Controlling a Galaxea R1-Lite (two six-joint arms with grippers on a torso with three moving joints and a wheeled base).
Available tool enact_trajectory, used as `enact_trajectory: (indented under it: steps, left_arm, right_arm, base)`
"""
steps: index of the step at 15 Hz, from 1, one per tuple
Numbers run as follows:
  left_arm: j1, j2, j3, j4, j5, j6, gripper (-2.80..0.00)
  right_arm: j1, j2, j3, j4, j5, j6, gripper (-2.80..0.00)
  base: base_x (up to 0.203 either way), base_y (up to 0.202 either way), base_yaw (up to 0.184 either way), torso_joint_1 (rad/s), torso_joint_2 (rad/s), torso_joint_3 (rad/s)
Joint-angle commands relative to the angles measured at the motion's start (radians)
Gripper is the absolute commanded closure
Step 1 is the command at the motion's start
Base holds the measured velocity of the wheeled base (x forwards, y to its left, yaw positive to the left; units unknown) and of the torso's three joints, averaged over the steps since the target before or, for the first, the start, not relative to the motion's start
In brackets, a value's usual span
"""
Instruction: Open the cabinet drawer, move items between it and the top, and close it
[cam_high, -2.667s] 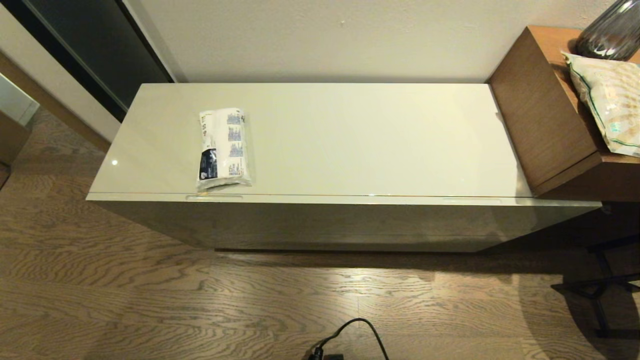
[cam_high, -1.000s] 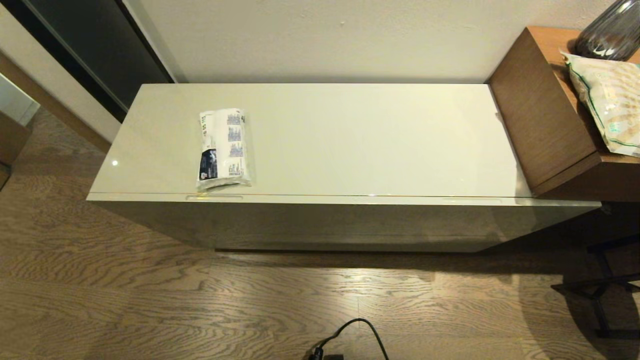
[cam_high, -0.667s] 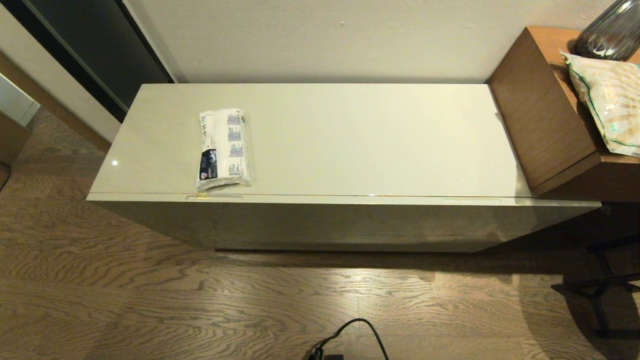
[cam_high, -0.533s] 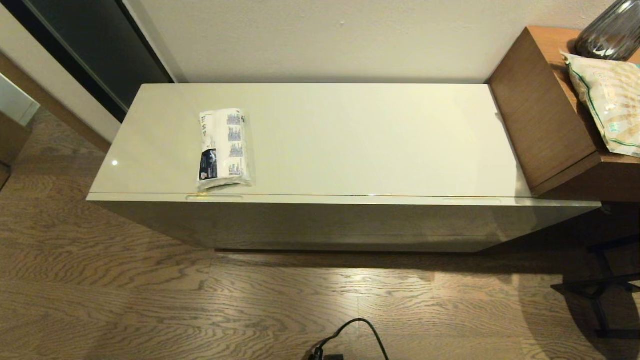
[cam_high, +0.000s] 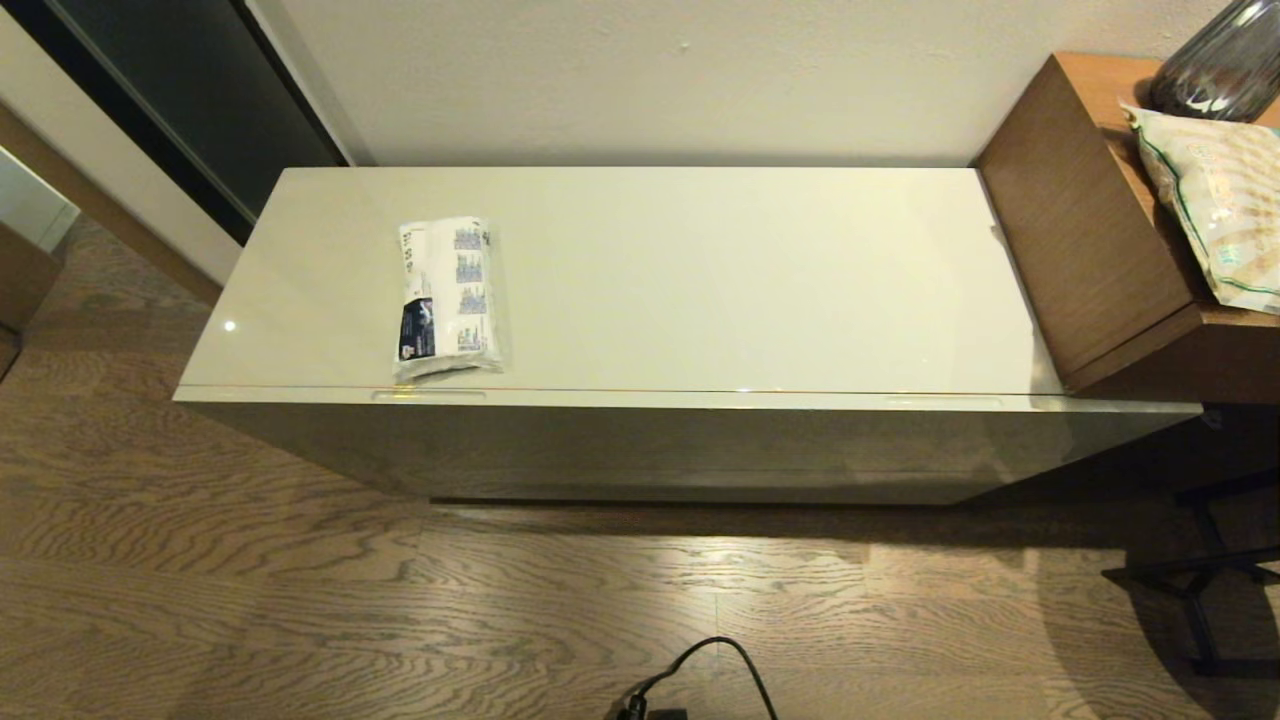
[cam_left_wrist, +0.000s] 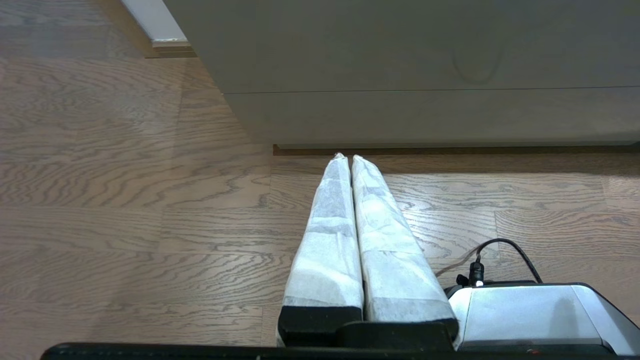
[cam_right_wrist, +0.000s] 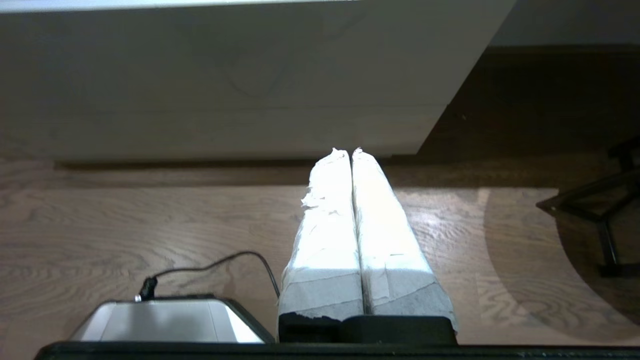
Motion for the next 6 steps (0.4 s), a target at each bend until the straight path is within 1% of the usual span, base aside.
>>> enact_trajectory:
  steps: [1,6]
  left_arm:
    - [0.000,0.002,0.000,0.000,-0.001,0.000,0.00]
    - [0.000,0.002,0.000,0.000,-0.001,0.000,0.00]
  right_arm:
    - [0.001,0.002,-0.008,0.028,-0.002,-0.001,0.00]
    - [0.000,0.000,0.002,-0.003,0.001,-0.004,0.00]
  base:
    - [0.000,0.000,0.000,0.000,0.00,0.000]
    - [0.000,0.000,0.000,0.000,0.00,0.000]
